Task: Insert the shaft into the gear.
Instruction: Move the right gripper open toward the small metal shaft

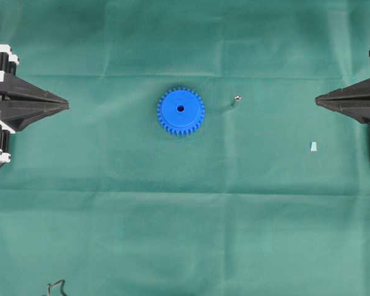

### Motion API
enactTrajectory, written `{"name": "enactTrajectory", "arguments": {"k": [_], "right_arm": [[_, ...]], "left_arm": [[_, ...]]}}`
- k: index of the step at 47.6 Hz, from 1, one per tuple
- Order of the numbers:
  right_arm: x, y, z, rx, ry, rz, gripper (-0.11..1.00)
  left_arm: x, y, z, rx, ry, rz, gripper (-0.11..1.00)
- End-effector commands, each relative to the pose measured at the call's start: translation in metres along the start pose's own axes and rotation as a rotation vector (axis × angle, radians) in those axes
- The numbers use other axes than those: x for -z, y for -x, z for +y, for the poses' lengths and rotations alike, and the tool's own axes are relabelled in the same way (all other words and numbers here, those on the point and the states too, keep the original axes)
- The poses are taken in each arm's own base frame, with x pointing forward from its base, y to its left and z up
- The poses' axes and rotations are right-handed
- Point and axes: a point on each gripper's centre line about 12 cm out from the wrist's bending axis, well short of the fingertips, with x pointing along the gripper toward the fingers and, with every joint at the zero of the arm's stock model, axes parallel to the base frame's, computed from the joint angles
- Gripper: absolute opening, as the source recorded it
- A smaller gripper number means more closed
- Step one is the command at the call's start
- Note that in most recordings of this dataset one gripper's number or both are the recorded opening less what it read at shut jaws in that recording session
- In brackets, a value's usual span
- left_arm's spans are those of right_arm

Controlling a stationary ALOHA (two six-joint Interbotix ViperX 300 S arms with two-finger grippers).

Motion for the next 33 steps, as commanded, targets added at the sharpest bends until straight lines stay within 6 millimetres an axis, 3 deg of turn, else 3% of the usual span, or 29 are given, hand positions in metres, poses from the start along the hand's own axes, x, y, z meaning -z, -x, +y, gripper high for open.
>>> {"name": "enactTrajectory", "arguments": {"k": [1, 17, 33], "right_arm": [[-0.001, -0.001, 0.0, 0.002, 0.002, 0.002, 0.03], [0.001, -0.005, -0.004, 0.022, -0.019, 0.07, 0.03], [0.008, -0.038, -0.025, 0.111, -0.041, 0.201, 0.03]], "left_arm": [[-0.009, -0.006, -0.004, 0.02, -0.002, 0.009, 0.0], [-0.015, -0.007, -0.004, 0.024, -0.004, 0.0, 0.0], [-0.015, -0.007, -0.004, 0.024, -0.004, 0.0, 0.0]]}}
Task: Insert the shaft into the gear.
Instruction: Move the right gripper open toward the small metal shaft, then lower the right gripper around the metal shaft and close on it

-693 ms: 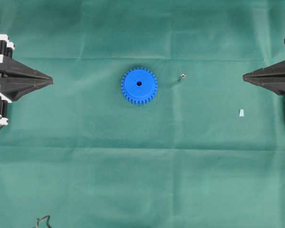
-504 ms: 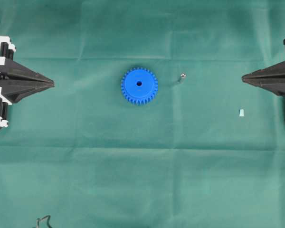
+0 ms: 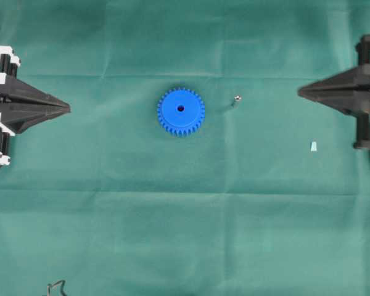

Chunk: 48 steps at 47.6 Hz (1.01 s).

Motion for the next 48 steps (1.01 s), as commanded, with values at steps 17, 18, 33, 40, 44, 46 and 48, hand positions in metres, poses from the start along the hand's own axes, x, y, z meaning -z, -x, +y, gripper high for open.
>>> {"name": "enactTrajectory", "arguments": {"k": [17, 18, 33, 40, 44, 46, 48], "right_arm": [[0.039, -0.065, -0.034, 0.124, -0.061, 0.212, 0.75], [0.045, -0.069, -0.036, 0.129, -0.061, 0.225, 0.81], [0.115, -0.108, -0.046, 0.162, -0.121, 0.4, 0.83], [0.133, -0.117, -0.048, 0.168, -0.129, 0.444, 0.82], [0.139, -0.119, -0.049, 0.174, -0.136, 0.457, 0.82], [0.143, -0.12, -0.05, 0.179, -0.14, 0.463, 0.82], [0.144, -0.12, -0.051, 0.182, -0.143, 0.464, 0.81]], "left_arm": [[-0.011, -0.003, -0.001, 0.004, -0.004, -0.026, 0.0], [-0.01, -0.003, -0.001, 0.004, -0.004, -0.025, 0.0], [-0.01, -0.003, -0.001, 0.005, -0.004, -0.026, 0.0], [-0.01, -0.003, -0.001, 0.004, -0.003, -0.023, 0.0], [-0.01, -0.003, -0.001, 0.004, -0.003, -0.026, 0.0], [-0.011, -0.003, -0.001, 0.004, -0.003, -0.026, 0.0], [-0.01, -0.003, -0.001, 0.004, -0.003, -0.023, 0.0]]}}
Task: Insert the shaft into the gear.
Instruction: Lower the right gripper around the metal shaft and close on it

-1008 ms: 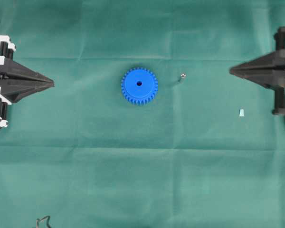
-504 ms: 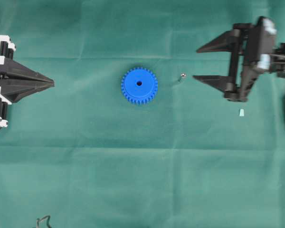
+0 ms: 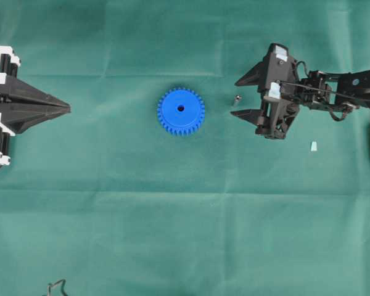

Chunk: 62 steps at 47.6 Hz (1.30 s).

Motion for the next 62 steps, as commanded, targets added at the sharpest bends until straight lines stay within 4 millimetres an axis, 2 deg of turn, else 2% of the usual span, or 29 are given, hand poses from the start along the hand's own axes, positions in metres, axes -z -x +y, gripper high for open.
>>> {"name": "enactTrajectory", "arguments": {"k": [1, 8, 12, 18, 22, 36, 50, 57, 62], "right_arm": [[-0.009, -0.001, -0.001, 0.003, -0.015, -0.036, 0.81], [-0.01, -0.001, -0.001, 0.004, -0.018, -0.044, 0.76], [-0.01, -0.001, -0.001, 0.003, -0.016, -0.045, 0.66], [-0.009, -0.001, -0.001, 0.004, -0.016, -0.036, 0.34], [-0.008, -0.001, -0.001, 0.004, -0.018, -0.031, 0.17], [-0.016, 0.002, 0.0, 0.002, -0.021, -0.031, 0.16], [-0.059, 0.032, 0.007, -0.011, -0.022, -0.003, 0.16], [-0.073, 0.045, 0.01, -0.015, -0.02, 0.009, 0.16], [-0.075, 0.048, 0.01, -0.018, -0.021, 0.011, 0.16]], "left_arm": [[-0.01, -0.003, -0.001, 0.005, -0.001, -0.023, 0.0], [-0.01, -0.003, -0.001, 0.004, -0.003, -0.023, 0.0], [-0.009, -0.003, -0.001, 0.004, -0.003, -0.017, 0.0], [-0.009, -0.003, -0.001, 0.004, -0.003, -0.017, 0.0], [-0.01, -0.003, -0.001, 0.004, -0.003, -0.018, 0.0], [-0.009, -0.003, -0.001, 0.004, -0.001, -0.015, 0.0], [-0.009, -0.003, -0.001, 0.004, -0.001, -0.017, 0.0], [-0.009, -0.003, -0.001, 0.004, -0.001, -0.017, 0.0], [-0.009, -0.003, -0.001, 0.004, 0.0, -0.017, 0.0]]}}
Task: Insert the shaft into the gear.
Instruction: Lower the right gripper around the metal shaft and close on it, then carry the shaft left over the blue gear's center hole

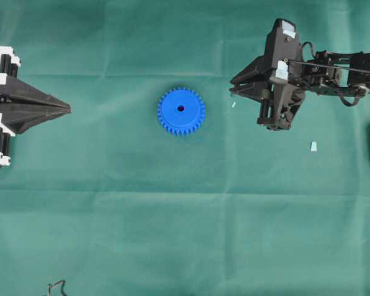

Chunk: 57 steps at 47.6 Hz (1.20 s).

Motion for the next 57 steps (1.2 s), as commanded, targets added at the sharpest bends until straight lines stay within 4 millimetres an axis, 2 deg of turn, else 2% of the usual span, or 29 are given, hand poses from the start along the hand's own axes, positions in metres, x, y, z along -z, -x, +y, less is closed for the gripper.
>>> {"name": "enactTrajectory", "arguments": {"k": [1, 14, 29, 36, 45, 57], "right_arm": [[-0.014, 0.007, 0.002, -0.006, -0.003, -0.039, 0.16], [-0.025, -0.001, 0.013, -0.031, 0.011, -0.078, 0.16], [-0.063, -0.041, 0.038, -0.07, 0.053, -0.098, 0.16], [-0.077, -0.053, 0.044, -0.078, 0.057, -0.108, 0.16], [-0.078, -0.057, 0.045, -0.078, 0.055, -0.107, 0.16], [-0.066, -0.066, 0.042, -0.072, 0.047, -0.081, 0.16]], "left_arm": [[-0.011, -0.003, -0.001, 0.004, 0.0, -0.026, 0.0], [-0.011, -0.003, -0.001, 0.004, 0.0, -0.026, 0.0], [-0.01, -0.003, -0.001, 0.004, 0.0, -0.025, 0.0], [-0.011, -0.003, -0.001, 0.004, 0.002, -0.026, 0.0], [-0.01, -0.003, -0.001, 0.004, 0.002, -0.025, 0.0], [-0.01, -0.003, -0.001, 0.004, 0.002, -0.023, 0.0]]}}
